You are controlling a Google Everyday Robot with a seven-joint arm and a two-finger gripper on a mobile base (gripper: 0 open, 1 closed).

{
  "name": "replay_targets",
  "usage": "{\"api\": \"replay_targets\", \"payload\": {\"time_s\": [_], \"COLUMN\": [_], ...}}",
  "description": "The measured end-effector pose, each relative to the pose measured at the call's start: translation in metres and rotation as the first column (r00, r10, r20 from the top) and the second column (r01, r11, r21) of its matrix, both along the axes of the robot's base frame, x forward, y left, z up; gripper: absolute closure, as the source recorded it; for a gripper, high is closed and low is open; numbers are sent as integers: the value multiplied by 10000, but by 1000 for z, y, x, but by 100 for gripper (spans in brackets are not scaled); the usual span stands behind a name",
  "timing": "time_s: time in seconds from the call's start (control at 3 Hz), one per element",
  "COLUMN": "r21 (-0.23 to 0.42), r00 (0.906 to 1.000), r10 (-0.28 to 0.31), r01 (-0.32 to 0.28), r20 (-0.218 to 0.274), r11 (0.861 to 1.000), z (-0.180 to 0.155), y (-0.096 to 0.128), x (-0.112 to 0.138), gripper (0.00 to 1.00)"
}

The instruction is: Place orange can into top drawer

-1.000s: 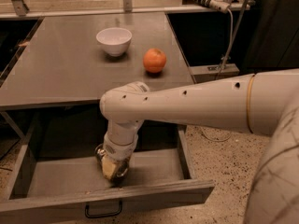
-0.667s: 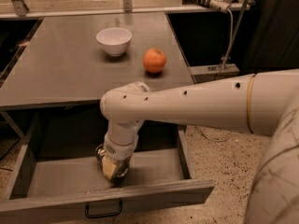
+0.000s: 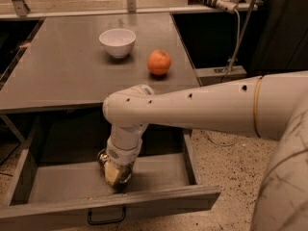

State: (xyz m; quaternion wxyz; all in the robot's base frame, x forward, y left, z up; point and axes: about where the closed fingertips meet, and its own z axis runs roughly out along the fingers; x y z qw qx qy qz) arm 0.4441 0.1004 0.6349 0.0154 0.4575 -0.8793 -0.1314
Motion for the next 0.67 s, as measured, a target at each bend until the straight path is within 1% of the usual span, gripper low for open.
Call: {"api": "replay_targets", "payload": {"time_s": [0.33,0.67], "r21": [0,-1], "r00": [10000,10000], "r10": [0,1], "r01": [0,-1], "r20": [0,0], "r11": [10000,10000], "z": [0,0], "y": [0,0], "x": [0,0], "gripper": [11,0]}}
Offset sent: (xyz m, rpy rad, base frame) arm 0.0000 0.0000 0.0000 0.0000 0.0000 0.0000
